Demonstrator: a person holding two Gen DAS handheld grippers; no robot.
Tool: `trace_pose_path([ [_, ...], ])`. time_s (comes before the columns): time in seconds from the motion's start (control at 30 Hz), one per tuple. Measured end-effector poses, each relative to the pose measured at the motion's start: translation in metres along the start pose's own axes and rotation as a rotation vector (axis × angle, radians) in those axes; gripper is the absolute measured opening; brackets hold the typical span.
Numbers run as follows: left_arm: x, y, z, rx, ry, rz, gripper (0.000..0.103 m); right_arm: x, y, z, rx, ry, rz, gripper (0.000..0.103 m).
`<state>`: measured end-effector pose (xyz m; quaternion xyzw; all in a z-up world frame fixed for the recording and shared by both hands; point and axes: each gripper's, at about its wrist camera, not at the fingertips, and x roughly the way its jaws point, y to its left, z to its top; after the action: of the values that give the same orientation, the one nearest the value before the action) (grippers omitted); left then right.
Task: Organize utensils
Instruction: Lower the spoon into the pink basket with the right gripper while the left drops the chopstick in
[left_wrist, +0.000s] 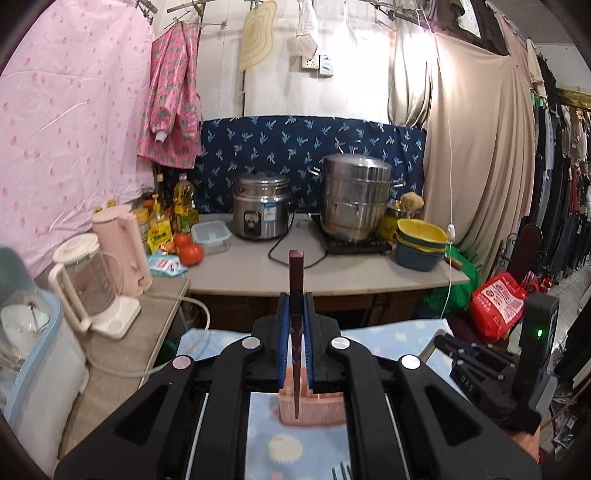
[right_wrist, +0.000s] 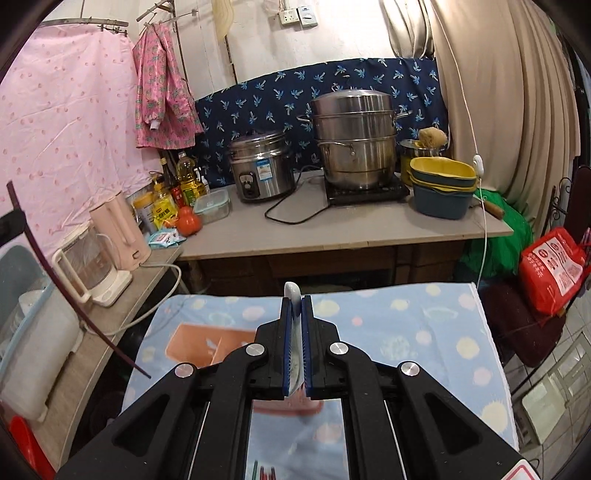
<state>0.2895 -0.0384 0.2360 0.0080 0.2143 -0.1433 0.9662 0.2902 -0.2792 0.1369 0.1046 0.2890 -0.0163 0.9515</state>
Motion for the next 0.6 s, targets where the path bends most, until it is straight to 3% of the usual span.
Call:
trace_pose_path([
  [0.2,0.052,-0.005,0.003,0.01,0.038,0.019,0.007,0.041,0.002,-0.003,0.003,0.055,0.01,0.005],
  [0.43,0.098,-0.001,-0.028,-0.011,0.123,0.023,0.009,0.076,0.0,-0.026,0.001,0.137,0.007,0.006],
  [0.47,0.1,0.001,-0.032,-0.019,0.126,0.043,0.023,0.077,-0.001,-0.029,0.004,0.132,0.0,0.008],
  [0.5,0.101,0.002,-0.035,-0.025,0.126,0.056,0.046,0.077,-0.001,-0.031,0.005,0.125,-0.009,0.012],
  [0.57,0.099,0.005,-0.041,-0.036,0.109,0.086,0.061,0.074,-0.003,-0.034,0.009,0.119,-0.014,0.019],
  [0.6,0.097,0.007,-0.044,-0.035,0.112,0.09,0.061,0.072,-0.004,-0.036,0.012,0.117,-0.015,0.023],
])
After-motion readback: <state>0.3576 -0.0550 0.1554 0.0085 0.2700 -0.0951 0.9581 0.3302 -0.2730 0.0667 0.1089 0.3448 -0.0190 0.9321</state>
